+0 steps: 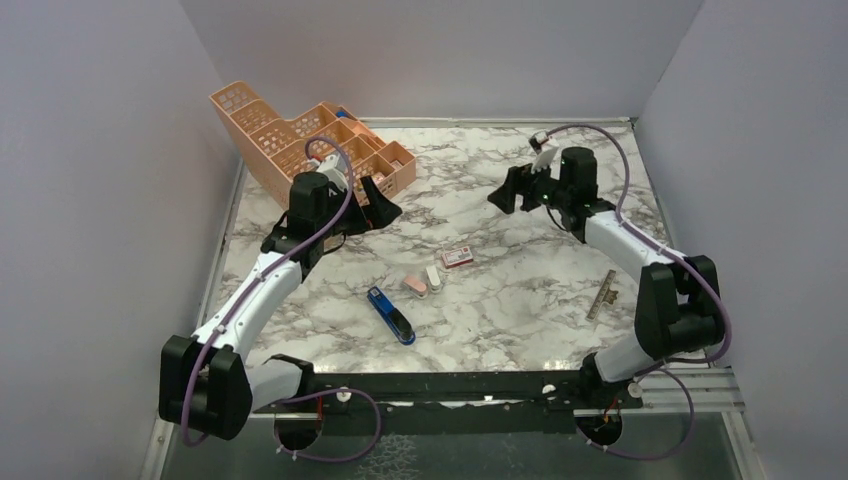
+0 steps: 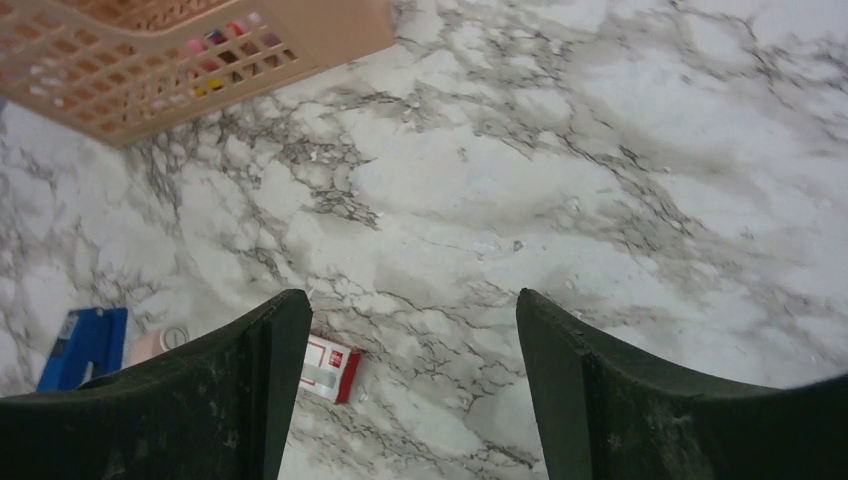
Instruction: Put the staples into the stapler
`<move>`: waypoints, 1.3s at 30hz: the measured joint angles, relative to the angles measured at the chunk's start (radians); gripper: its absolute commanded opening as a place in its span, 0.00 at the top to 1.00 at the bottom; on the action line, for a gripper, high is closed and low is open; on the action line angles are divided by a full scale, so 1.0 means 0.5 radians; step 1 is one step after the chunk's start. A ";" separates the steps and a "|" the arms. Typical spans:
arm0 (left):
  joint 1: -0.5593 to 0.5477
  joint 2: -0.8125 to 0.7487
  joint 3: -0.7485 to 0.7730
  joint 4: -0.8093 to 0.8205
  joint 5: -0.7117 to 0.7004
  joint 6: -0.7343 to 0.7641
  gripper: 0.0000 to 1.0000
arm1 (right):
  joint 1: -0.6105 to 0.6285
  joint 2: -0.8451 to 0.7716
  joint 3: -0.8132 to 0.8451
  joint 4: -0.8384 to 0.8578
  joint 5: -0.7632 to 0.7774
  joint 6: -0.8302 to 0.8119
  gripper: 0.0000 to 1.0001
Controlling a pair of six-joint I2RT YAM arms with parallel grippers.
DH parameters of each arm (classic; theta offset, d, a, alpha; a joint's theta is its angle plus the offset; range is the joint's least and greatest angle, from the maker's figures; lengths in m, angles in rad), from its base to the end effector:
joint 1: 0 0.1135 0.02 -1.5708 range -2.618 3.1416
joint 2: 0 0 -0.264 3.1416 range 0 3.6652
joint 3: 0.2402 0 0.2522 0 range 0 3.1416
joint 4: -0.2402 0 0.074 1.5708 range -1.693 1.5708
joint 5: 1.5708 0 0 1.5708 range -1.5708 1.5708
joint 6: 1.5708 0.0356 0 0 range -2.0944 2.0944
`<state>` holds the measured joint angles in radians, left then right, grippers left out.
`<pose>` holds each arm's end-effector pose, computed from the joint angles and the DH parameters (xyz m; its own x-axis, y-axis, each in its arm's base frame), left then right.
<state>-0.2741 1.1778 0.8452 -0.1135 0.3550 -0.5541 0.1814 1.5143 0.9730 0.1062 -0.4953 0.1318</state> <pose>0.2536 -0.0842 0.2878 -0.6456 -0.3310 -0.6882 0.2540 0.7569 -0.6022 0.3328 0.0782 0.2579 -0.4876 0.0281 -0.8726 -0.5231 0.7908 0.3178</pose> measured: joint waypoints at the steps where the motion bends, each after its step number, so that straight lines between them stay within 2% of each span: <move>1: 0.000 -0.003 -0.016 0.026 -0.002 -0.035 0.01 | 0.019 0.031 0.000 0.017 -0.035 -0.061 0.20; 7: -0.013 0.038 -0.024 0.111 0.021 -0.129 0.01 | 0.220 0.061 -0.003 0.092 -0.376 -0.662 0.19; 12: -0.095 0.098 -0.085 0.180 0.046 -0.185 0.01 | 0.409 0.181 0.050 -0.012 -0.481 -1.184 0.20; 17: -0.142 0.143 -0.100 0.198 0.052 -0.223 0.02 | 0.538 0.403 0.198 -0.286 -0.480 -1.585 0.36; 19: -0.152 0.166 -0.101 0.215 0.052 -0.237 0.06 | 0.543 0.459 0.248 -0.394 -0.481 -1.684 0.36; 22: -0.160 0.225 -0.101 0.233 0.052 -0.261 0.12 | 0.543 0.515 0.295 -0.532 -0.480 -1.788 0.26; 24: -0.167 0.266 -0.101 0.233 0.052 -0.276 0.13 | 0.548 0.529 0.296 -0.600 -0.478 -1.837 0.24; 39: -0.233 0.535 -0.100 0.236 0.050 -0.359 0.19 | 0.678 0.716 0.337 -0.803 -0.435 -1.994 0.28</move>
<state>-0.3908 1.4452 0.7952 0.0044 0.3798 -0.7334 0.5201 1.8721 1.1416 -0.2951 -0.7128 -0.8654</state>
